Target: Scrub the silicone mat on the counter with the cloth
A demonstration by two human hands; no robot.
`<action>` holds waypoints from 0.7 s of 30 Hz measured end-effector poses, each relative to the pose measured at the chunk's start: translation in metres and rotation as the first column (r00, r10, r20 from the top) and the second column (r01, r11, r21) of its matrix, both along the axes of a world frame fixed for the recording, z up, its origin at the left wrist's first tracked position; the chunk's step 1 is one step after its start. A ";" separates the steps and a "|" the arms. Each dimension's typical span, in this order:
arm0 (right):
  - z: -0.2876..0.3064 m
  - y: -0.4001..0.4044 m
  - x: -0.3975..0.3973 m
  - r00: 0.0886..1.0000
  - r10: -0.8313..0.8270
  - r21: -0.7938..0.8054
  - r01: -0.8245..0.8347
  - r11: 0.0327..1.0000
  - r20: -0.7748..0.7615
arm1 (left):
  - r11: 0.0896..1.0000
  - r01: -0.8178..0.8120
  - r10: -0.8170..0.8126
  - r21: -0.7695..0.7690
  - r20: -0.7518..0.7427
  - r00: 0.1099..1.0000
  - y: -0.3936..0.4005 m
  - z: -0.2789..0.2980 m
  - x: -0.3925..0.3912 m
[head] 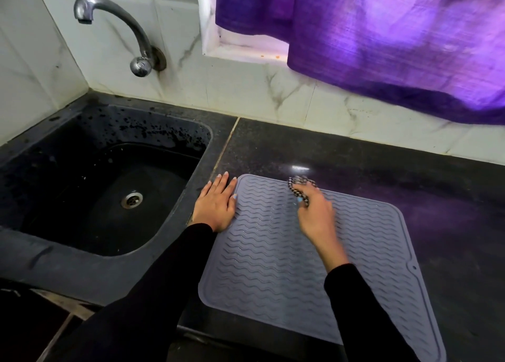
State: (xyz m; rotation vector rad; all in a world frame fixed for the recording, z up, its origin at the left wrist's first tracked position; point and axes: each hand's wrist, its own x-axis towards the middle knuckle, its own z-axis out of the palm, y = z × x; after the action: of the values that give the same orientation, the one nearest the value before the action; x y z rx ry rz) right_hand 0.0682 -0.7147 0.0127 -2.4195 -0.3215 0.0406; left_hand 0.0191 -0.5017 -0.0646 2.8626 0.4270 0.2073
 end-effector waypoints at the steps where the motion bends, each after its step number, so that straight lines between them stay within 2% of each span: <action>1: -0.006 0.008 -0.005 0.997 0.078 -0.017 -0.078 0.997 0.025 | 1.000 0.000 0.000 0.001 -0.002 1.000 0.000 0.000 0.000; 3: -0.023 0.020 -0.015 0.969 0.243 -0.168 -0.232 0.958 0.047 | 1.000 -0.002 0.002 0.004 -0.008 1.000 0.000 0.000 0.000; 6: -0.039 0.023 -0.020 0.944 0.315 -0.403 -0.252 0.880 0.098 | 1.000 -0.001 0.001 0.005 -0.010 1.000 0.001 0.000 0.000; 13: -0.029 0.006 -0.016 0.957 0.274 -0.464 -0.200 0.863 0.097 | 1.000 0.013 -0.013 -0.003 -0.011 1.000 0.002 0.000 -0.001; 18: -0.028 -0.015 -0.006 0.972 0.208 -0.449 -0.140 0.883 0.106 | 1.000 0.012 -0.012 0.000 -0.001 1.000 0.001 0.001 -0.001; 19: -0.025 -0.019 -0.002 0.986 0.146 -0.400 -0.100 0.911 0.085 | 1.000 0.010 -0.010 0.001 0.000 1.000 0.001 0.000 -0.001; 21: -0.015 -0.027 0.009 0.997 -0.061 -0.155 0.052 0.987 -0.053 | 1.000 0.006 -0.006 0.001 0.000 1.000 0.000 0.000 -0.001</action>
State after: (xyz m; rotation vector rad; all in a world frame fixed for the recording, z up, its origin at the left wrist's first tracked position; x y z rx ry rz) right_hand 0.0776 -0.7420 -0.0019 -2.5732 -0.2301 0.1136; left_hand 0.0182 -0.5017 -0.0642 2.8642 0.4185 0.2061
